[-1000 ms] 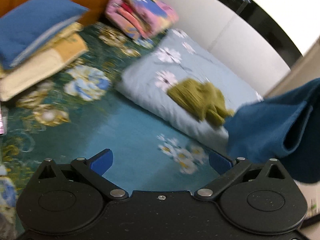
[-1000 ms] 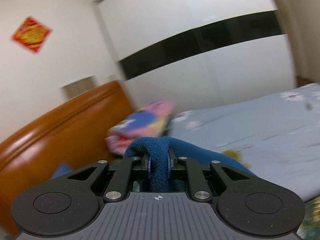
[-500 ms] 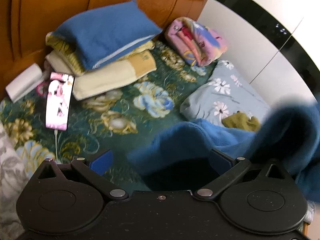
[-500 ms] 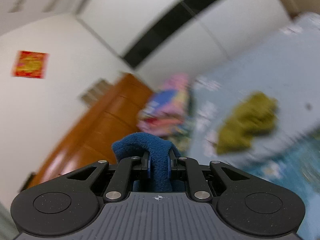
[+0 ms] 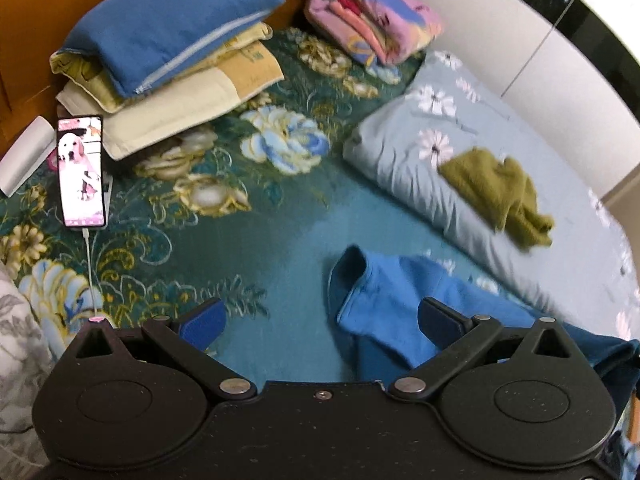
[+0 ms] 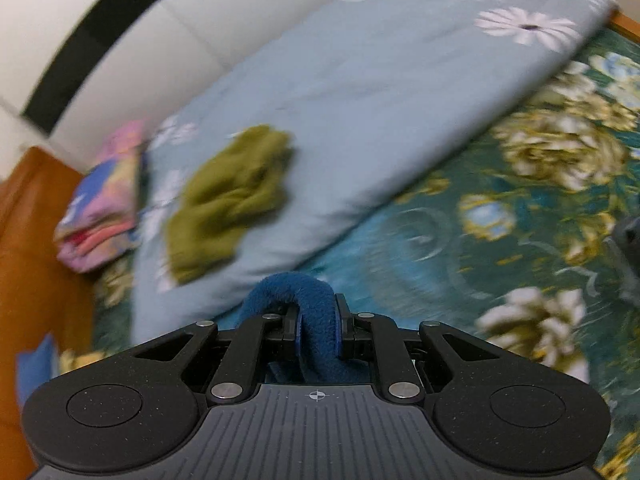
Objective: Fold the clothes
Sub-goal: 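Carry the vest with the right gripper and lower it onto the sheet, then grasp the vest edge with the left gripper while the right gripper regrasps another edge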
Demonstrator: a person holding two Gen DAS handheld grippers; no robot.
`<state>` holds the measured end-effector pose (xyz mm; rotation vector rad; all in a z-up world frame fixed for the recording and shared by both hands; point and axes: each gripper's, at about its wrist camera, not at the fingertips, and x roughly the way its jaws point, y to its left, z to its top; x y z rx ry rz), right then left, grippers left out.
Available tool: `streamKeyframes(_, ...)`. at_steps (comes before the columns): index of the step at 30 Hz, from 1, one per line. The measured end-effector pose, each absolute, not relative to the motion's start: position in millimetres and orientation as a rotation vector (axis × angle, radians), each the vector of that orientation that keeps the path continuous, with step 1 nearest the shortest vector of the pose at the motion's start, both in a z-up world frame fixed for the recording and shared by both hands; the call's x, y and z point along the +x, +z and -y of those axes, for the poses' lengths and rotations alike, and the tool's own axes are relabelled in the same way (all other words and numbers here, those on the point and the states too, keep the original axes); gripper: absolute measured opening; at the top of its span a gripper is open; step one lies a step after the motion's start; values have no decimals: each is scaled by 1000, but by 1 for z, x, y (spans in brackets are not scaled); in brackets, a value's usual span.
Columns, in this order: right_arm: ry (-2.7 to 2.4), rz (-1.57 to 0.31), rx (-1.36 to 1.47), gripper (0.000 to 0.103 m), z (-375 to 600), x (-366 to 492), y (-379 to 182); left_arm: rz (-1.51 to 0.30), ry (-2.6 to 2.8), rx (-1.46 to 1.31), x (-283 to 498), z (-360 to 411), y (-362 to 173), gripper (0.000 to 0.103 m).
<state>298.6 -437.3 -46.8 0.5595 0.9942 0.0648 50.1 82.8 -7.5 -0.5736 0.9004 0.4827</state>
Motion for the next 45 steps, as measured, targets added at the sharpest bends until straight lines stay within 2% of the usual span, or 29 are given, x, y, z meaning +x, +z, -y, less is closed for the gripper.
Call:
streamKeyframes(3,8,-1081,527,15,458,326,-83,-943,492,-543,66,-65,-15,101)
streamKeyframes(5,-28,-1137,462,22,463,338,-101,-966,497,-533,78,-53,-20,101)
streamKeyframes(8,-61,-1199,308,24,460,353,-122,-987,502,-509,98,-35,-26,101)
streamKeyframes(10,-52,-1201,245,29,464,355,-122,-988,501,-490,111,-24,-29,101)
streamKeyframes(11,-45,-1188,228,39,469,354,-119,-985,501,-481,117,-20,-31,101)
streamKeyframes(12,-43,-1173,212,43,469,350,-115,-984,499,-478,122,-16,-32,101)
streamKeyframes(15,-1,-1105,169,46,469,328,-99,-984,490,-467,136,-5,-40,101)
streamKeyframes(19,221,-1212,311,58,434,312,-108,-1016,474,-419,166,-6,-64,101)
streamKeyframes(20,264,-1245,353,66,422,308,-114,-1026,469,-407,175,-8,-71,101)
streamKeyframes(24,312,-1333,493,68,375,297,-136,-1067,451,-358,211,-13,-99,101)
streamKeyframes(26,261,-1349,524,80,359,297,-146,-1087,442,-333,229,-16,-113,101)
streamKeyframes(32,133,-1365,585,77,339,309,-167,-1178,401,-269,274,-35,-171,101)
streamKeyframes(33,103,-1367,582,73,339,311,-169,-1193,393,-271,279,-39,-180,100)
streamKeyframes(35,61,-1383,582,45,341,313,-172,-1219,373,-279,286,-46,-192,97)
streamKeyframes(36,55,-1387,588,41,343,313,-172,-1232,367,-296,288,-49,-196,96)
streamKeyframes(37,50,-1391,594,31,345,313,-173,-1246,361,-317,290,-52,-200,92)
streamKeyframes(39,61,-1397,590,24,347,312,-171,-1266,344,-368,292,-58,-206,83)
streamKeyframes(41,82,-1405,599,15,348,312,-168,-1269,310,-434,291,-62,-208,60)
streamKeyframes(42,93,-1400,607,14,349,314,-166,-1266,287,-467,290,-63,-208,55)
streamKeyframes(43,104,-1392,616,13,349,316,-163,-1262,263,-499,289,-64,-208,43)
streamKeyframes(45,127,-1375,634,13,350,321,-156,-1267,238,-515,288,-61,-206,35)
